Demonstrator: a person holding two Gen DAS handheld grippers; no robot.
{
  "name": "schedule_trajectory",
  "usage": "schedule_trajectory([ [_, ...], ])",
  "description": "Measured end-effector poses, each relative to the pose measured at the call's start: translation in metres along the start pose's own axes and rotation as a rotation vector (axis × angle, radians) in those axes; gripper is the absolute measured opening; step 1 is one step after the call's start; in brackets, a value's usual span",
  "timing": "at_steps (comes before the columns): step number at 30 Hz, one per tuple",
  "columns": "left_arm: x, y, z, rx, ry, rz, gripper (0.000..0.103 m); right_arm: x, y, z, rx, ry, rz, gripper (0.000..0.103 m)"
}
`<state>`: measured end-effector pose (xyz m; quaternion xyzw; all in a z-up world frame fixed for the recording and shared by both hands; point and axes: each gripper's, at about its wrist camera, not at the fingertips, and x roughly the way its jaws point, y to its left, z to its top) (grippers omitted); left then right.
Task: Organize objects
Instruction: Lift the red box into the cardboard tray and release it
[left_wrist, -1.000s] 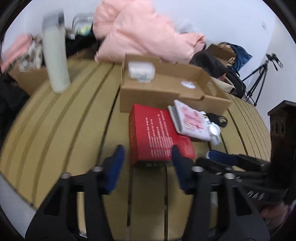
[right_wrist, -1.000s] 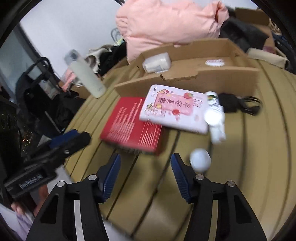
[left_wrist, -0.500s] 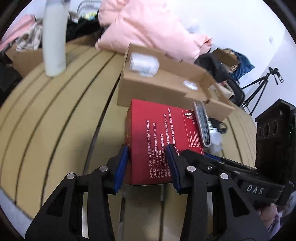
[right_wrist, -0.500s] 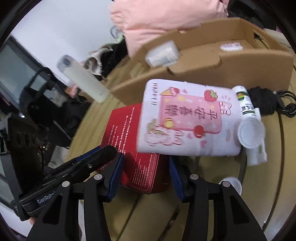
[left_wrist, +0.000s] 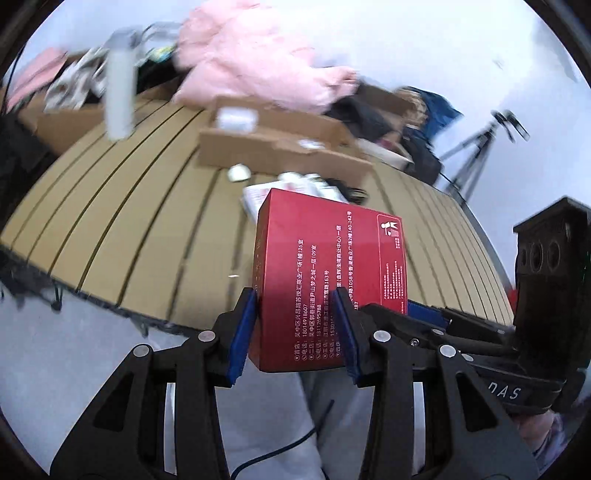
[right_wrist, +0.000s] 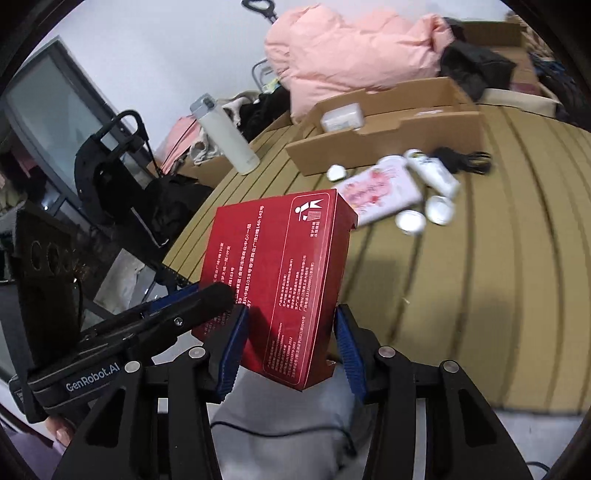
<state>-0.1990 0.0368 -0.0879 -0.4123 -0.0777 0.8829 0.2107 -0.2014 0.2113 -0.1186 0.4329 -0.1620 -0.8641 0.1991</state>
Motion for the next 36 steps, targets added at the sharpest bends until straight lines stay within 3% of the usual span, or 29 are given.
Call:
schedule_trajectory([
  [6,0.013,-0.034,0.003,0.038,-0.015,-0.06,0.038,-0.046,-0.022,-0.012,0.046,-0.069,-0.061,0.05],
  [11,0.035,-0.035,0.012,0.021,0.01,-0.073,0.038,-0.04,-0.042,-0.003,0.086,-0.077,-0.063,0.05],
  [14,0.045,-0.033,0.034,0.038,0.022,-0.063,0.038,-0.031,-0.048,0.01,0.082,-0.071,-0.069,0.05],
  [18,0.058,-0.021,0.102,0.038,-0.02,-0.096,0.038,-0.023,-0.039,0.07,-0.017,-0.107,-0.082,0.05],
  [22,0.088,0.001,0.183,-0.01,-0.012,-0.134,0.038,-0.003,-0.044,0.157,-0.08,-0.111,-0.066,0.05],
  [27,0.16,0.024,0.257,-0.065,0.036,-0.159,0.038,0.044,-0.088,0.253,-0.02,-0.068,-0.029,0.05],
  [32,0.266,0.029,0.286,-0.11,0.154,-0.117,0.038,0.105,-0.152,0.303,0.06,0.035,-0.096,0.05],
  [36,0.342,0.038,0.278,-0.256,0.289,-0.127,0.023,0.148,-0.191,0.322,0.076,0.108,-0.24,0.053],
])
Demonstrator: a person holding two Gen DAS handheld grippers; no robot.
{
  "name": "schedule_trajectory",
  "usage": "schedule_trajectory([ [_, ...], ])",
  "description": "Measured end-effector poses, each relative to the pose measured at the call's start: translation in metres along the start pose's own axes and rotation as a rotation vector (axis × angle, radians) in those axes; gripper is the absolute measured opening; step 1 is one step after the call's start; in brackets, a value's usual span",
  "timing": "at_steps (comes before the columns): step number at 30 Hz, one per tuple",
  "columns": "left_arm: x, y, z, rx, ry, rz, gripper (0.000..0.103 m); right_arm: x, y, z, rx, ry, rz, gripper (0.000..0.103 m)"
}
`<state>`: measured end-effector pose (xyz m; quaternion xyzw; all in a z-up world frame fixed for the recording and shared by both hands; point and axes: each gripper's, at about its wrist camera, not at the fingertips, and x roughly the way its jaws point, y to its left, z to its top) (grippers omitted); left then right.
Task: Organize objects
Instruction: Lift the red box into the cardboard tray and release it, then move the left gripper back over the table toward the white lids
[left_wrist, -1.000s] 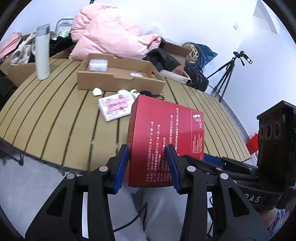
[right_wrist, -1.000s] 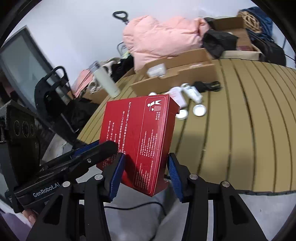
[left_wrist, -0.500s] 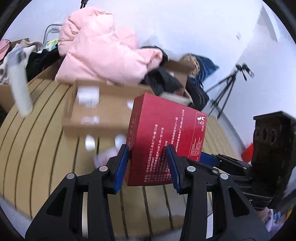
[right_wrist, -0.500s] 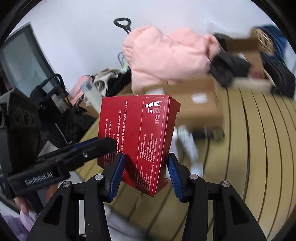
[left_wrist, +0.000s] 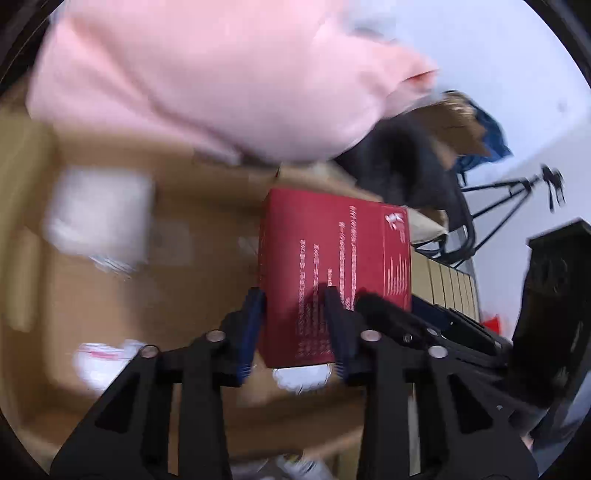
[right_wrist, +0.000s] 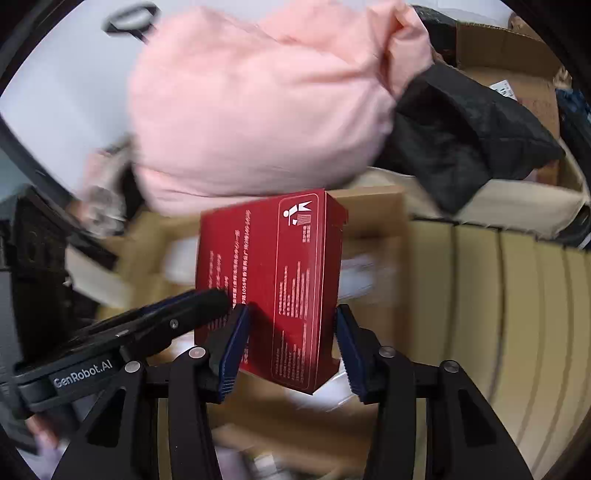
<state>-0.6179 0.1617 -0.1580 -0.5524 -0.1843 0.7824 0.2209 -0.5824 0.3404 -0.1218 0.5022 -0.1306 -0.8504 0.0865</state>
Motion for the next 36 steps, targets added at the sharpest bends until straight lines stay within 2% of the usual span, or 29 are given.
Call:
schedule_trajectory([
  [2,0.021,0.005,0.004,-0.028,0.031,-0.003,0.023,0.016,-0.007,0.005,-0.015,0.017,-0.093,0.054],
  [5,0.023,0.007,0.005,-0.033,0.022,-0.02,0.025,0.018,-0.008,0.006,-0.059,-0.019,-0.132,0.054],
  [7,0.008,0.005,0.003,-0.013,-0.008,-0.012,0.034,0.014,-0.002,0.003,-0.1,-0.047,-0.16,0.054],
  [8,-0.002,0.003,0.0,-0.003,-0.031,-0.009,0.046,0.011,0.0,0.001,-0.117,-0.06,-0.167,0.056],
  [9,-0.012,0.0,-0.001,0.009,-0.05,-0.004,0.052,0.007,0.004,-0.001,-0.136,-0.063,-0.166,0.058],
  [10,-0.026,-0.006,-0.006,0.038,-0.067,0.002,0.052,0.003,0.006,-0.002,-0.146,-0.064,-0.168,0.062],
  [13,-0.067,-0.024,-0.02,0.127,-0.09,0.025,0.053,-0.022,0.011,-0.003,-0.16,-0.104,-0.175,0.063],
  [14,-0.082,-0.029,-0.026,0.154,-0.097,0.039,0.057,-0.033,0.013,-0.005,-0.16,-0.116,-0.172,0.063],
  [17,-0.135,-0.042,-0.053,0.249,-0.138,0.164,0.071,-0.08,0.023,-0.018,-0.191,-0.143,-0.149,0.064],
  [18,-0.16,-0.044,-0.068,0.272,-0.163,0.249,0.072,-0.092,0.026,-0.023,-0.202,-0.144,-0.153,0.065],
  [19,-0.176,-0.043,-0.078,0.278,-0.173,0.288,0.072,-0.108,0.031,-0.031,-0.217,-0.143,-0.159,0.071],
  [20,-0.193,-0.042,-0.088,0.281,-0.176,0.311,0.072,-0.124,0.036,-0.039,-0.235,-0.141,-0.164,0.079],
  [22,-0.238,-0.043,-0.11,0.268,-0.187,0.348,0.074,-0.164,0.049,-0.06,-0.294,-0.14,-0.168,0.083],
  [24,-0.276,-0.047,-0.132,0.271,-0.235,0.367,0.09,-0.203,0.063,-0.079,-0.343,-0.156,-0.179,0.083],
  [25,-0.292,-0.049,-0.141,0.271,-0.261,0.38,0.094,-0.221,0.068,-0.088,-0.352,-0.167,-0.177,0.083],
  [27,-0.325,-0.052,-0.168,0.261,-0.32,0.406,0.095,-0.257,0.078,-0.11,-0.354,-0.185,-0.148,0.084],
  [30,-0.35,-0.05,-0.215,0.262,-0.326,0.446,0.095,-0.297,0.093,-0.152,-0.355,-0.205,-0.143,0.084],
  [33,-0.363,-0.041,-0.28,0.292,-0.299,0.424,0.099,-0.327,0.102,-0.212,-0.371,-0.234,-0.109,0.084],
  [36,-0.372,-0.027,-0.347,0.318,-0.297,0.36,0.102,-0.346,0.105,-0.283,-0.356,-0.297,-0.082,0.084],
])
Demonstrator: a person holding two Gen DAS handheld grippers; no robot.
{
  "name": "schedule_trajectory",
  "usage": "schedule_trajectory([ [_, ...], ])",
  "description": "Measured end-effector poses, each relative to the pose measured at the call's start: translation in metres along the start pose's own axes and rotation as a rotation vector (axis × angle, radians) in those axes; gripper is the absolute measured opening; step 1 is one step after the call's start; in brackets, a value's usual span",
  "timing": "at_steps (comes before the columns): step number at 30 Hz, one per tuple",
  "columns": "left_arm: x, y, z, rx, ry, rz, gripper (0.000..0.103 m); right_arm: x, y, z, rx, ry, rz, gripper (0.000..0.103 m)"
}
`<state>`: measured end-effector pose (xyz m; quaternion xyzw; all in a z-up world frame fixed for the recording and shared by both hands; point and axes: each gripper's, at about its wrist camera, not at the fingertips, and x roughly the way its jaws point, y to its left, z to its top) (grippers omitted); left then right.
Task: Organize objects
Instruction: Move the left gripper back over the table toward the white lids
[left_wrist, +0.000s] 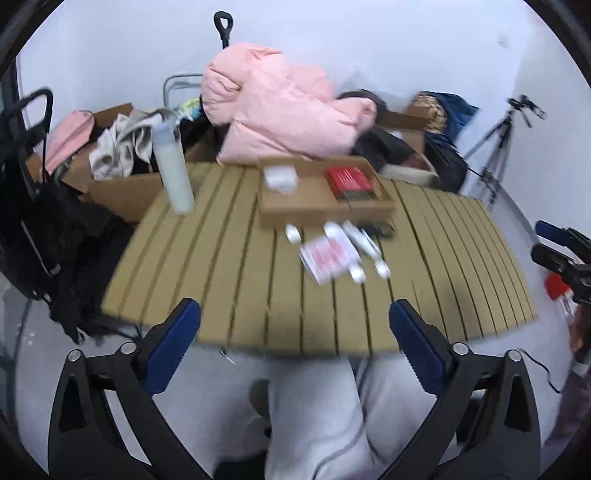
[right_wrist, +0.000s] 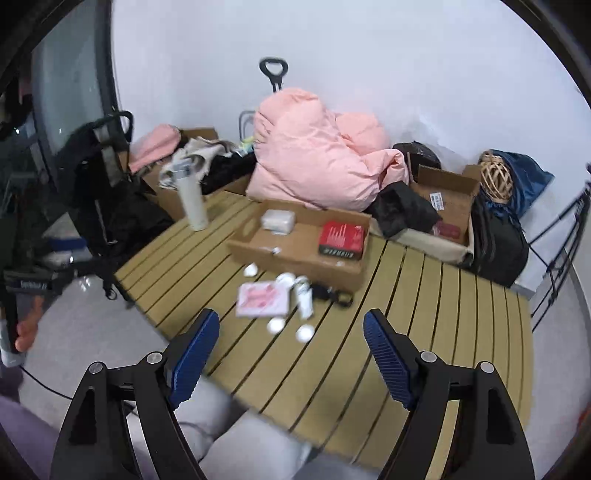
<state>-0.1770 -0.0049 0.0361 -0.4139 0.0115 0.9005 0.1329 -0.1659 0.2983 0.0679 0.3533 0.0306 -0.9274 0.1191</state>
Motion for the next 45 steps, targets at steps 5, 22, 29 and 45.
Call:
schedule_trajectory([
  [5,-0.026,0.004,-0.075,-0.035,-0.063,0.071,0.103,-0.031,0.037,-0.092,0.008,-0.083,-0.028,0.084],
  [22,0.054,-0.009,-0.083,0.004,0.033,0.094,0.103,0.05,0.04,-0.153,0.093,0.089,0.027,0.083],
  [29,0.139,-0.028,-0.037,-0.022,-0.001,-0.044,0.1,0.094,0.02,-0.121,0.053,0.028,-0.001,0.077],
  [45,0.324,-0.084,0.001,-0.038,0.222,-0.227,0.022,0.277,-0.049,-0.075,0.131,0.172,-0.014,0.031],
])
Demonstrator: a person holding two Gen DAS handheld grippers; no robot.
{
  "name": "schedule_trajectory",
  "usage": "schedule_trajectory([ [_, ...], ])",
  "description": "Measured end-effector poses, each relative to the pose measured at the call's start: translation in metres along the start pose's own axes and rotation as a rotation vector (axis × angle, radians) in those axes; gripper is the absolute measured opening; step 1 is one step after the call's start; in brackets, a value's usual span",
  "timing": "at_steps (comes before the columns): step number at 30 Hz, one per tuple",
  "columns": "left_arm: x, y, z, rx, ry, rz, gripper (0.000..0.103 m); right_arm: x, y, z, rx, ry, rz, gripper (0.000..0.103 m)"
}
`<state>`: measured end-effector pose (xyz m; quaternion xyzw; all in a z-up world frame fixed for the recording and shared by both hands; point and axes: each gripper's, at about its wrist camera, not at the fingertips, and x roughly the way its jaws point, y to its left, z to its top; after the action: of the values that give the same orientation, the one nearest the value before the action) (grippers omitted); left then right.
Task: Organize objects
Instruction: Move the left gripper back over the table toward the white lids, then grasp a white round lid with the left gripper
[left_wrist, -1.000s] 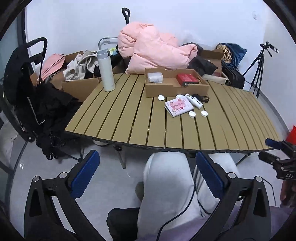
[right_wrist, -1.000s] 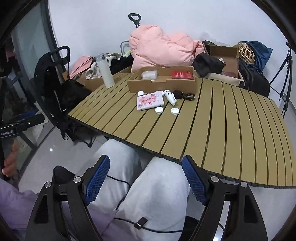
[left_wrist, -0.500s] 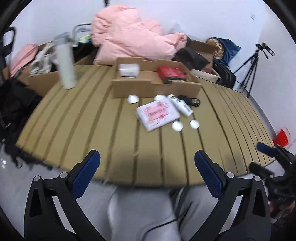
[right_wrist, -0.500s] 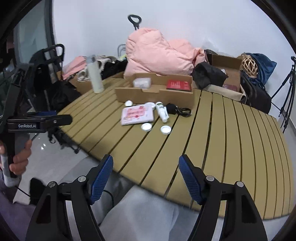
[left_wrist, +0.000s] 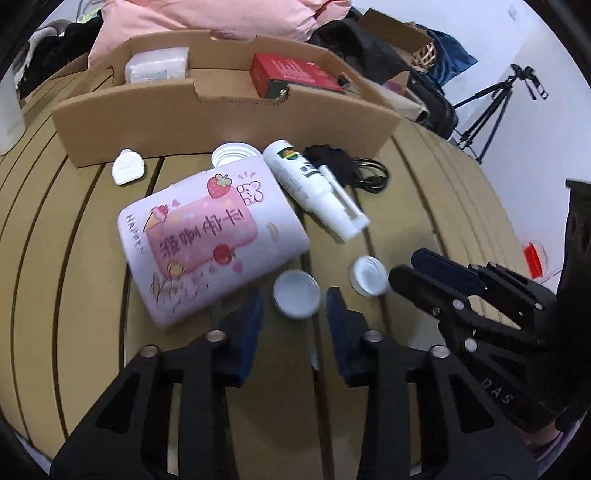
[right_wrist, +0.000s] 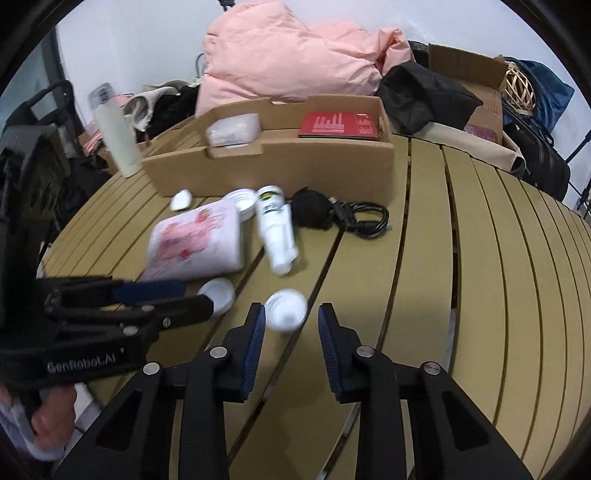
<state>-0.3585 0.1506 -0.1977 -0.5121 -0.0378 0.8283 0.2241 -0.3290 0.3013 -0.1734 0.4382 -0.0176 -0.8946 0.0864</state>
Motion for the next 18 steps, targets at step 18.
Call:
schedule_trajectory([
  [18,-0.094,0.006,-0.027,-0.004,-0.064,0.081,0.001,-0.043,0.003,-0.018,0.024,-0.038,-0.024,0.004],
])
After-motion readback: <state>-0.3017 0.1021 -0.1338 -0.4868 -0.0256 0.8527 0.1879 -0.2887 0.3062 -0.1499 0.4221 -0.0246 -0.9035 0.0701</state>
